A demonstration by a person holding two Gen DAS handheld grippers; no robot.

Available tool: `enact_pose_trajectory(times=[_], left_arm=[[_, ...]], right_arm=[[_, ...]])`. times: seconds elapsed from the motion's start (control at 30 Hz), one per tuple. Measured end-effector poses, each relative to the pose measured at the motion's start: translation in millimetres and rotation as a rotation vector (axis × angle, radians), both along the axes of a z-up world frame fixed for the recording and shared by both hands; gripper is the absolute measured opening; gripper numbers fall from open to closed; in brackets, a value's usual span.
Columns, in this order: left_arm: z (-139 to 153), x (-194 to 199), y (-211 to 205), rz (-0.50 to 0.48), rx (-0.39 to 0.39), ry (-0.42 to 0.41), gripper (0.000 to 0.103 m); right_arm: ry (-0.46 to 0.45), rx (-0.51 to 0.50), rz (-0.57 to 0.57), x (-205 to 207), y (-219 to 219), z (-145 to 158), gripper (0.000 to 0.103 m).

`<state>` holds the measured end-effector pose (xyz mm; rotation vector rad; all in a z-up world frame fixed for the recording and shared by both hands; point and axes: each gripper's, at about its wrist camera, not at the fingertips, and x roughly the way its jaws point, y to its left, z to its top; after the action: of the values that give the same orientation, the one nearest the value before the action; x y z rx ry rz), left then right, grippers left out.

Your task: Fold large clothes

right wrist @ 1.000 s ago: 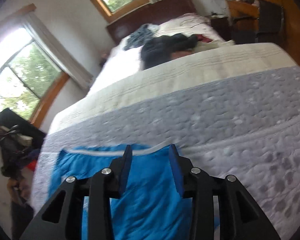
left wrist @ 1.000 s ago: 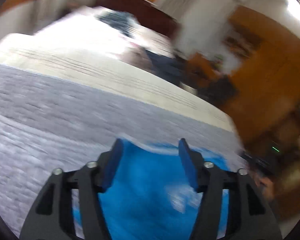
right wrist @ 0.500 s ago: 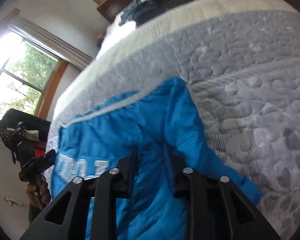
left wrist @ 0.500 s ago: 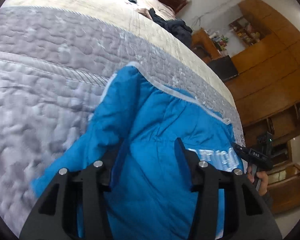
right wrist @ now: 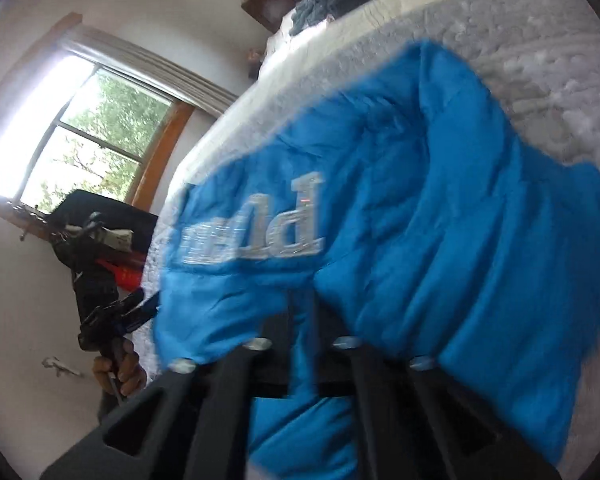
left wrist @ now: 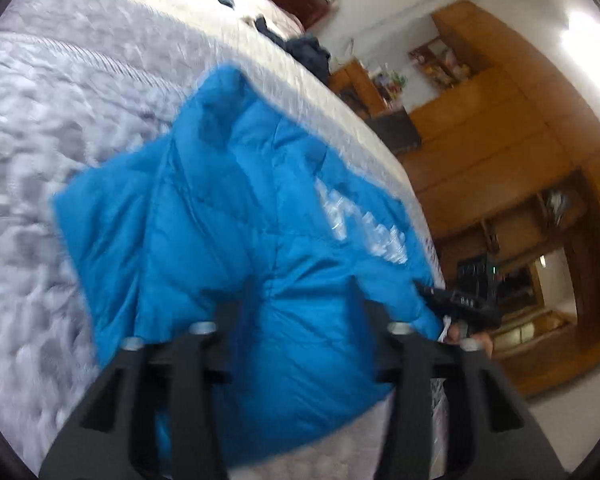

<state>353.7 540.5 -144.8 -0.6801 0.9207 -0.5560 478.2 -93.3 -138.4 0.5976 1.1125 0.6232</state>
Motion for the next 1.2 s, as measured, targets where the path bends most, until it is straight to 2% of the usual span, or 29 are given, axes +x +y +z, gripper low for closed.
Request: enact_pose_trajectory(times=[0.03,0.07,0.13,0.2,0.23,0.27,0.33,0.4,0.43,0.47,0.5,0.57,0.6,0.63,0.67,0.73,0.8,0.87,1.0,1.2], left_arm=[[15.6,-16.7,-2.3,-0.019,-0.003,-0.066,0.083],[25.3,-29.8,-9.7,-0.056,-0.016,-0.095,0.085],[27.0,-55.1,-26.7,-0.145,-0.044,-0.11,0.087],[8.0,-68.0,-53.3,-0.222,0.044,-0.083,0.087],[-5.8,-65.4,-60.7,-0.224,0.095,-0.061,0.086],[-17.8,-63.4,-60.6,-0.224,0.113,-0.044,0.082],[-37.1,-56.0,-54.9,-0.216,0.081,0.013,0.075],[-34.8,-56.0,-39.9,-0.219,0.03,0.048,0.074],[-29.8,-57.5,-32.4,-0.219,0.017,0.044,0.078],[-18.8,-64.0,-16.9,-0.215,-0.001,0.016,0.087],[-9.2,-68.9,0.1,-0.197,-0.01,-0.007,0.092],[-4.4,-62.4,30.1,-0.145,-0.017,0.0,0.096],[-3.0,-60.6,49.9,-0.105,-0.003,0.019,0.098],[-2.9,-55.8,63.0,-0.077,0.006,0.032,0.098],[-5.6,-49.2,84.6,-0.039,0.002,0.063,0.099],[-13.4,-38.6,112.8,-0.007,-0.056,0.132,0.099],[-22.3,-20.9,128.1,0.007,-0.085,0.197,0.099],[-35.6,-5.6,132.8,-0.015,-0.099,0.243,0.099],[-58.6,19.1,116.6,-0.04,-0.133,0.28,0.099],[-78.8,64.9,87.5,-0.123,-0.109,0.282,0.099]], right_arm=[[-0.036,0.032,0.013,-11.6,1.5,13.3,0.026],[-0.065,0.057,0.037,-25.5,3.7,22.3,0.026],[-0.076,0.081,0.075,-47.3,6.0,26.2,0.026],[-0.033,0.064,0.112,-61.4,14.0,7.5,0.025],[-0.028,0.035,0.117,-63.5,14.7,-2.1,0.019],[-0.014,0.017,0.102,-60.8,14.2,-13.1,0.009],[0.019,0.038,0.073,-54.4,8.8,-21.5,0.002],[0.019,0.044,0.052,-58.1,1.1,-14.7,0.011],[-0.011,0.033,0.042,-67.0,-3.6,-0.9,0.029],[-0.043,0.006,0.04,-77.0,-6.3,9.6,0.04],[-0.096,-0.062,0.039,-89.2,-6.0,23.8,0.044],[-0.239,-0.271,0.074,-121.2,10.8,56.5,0.055],[-0.267,-0.327,0.094,-132.5,23.9,61.4,0.059],[-0.318,-0.454,0.129,-149.2,46.3,66.8,0.067],[-0.361,-0.535,0.156,-162.5,62.0,66.6,0.071],[-0.478,-0.73,0.224,-186.2,100.2,60.8,0.076],[-0.653,-0.96,0.293,-215.9,142.4,43.5,0.082],[-0.783,-1.084,0.368,-237.8,177.4,24.7,0.089],[-0.892,-1.184,0.49,-248.1,247.3,1.7,0.091],[-0.98,-1.27,0.52,-233.6,313.8,-14.3,0.092]])
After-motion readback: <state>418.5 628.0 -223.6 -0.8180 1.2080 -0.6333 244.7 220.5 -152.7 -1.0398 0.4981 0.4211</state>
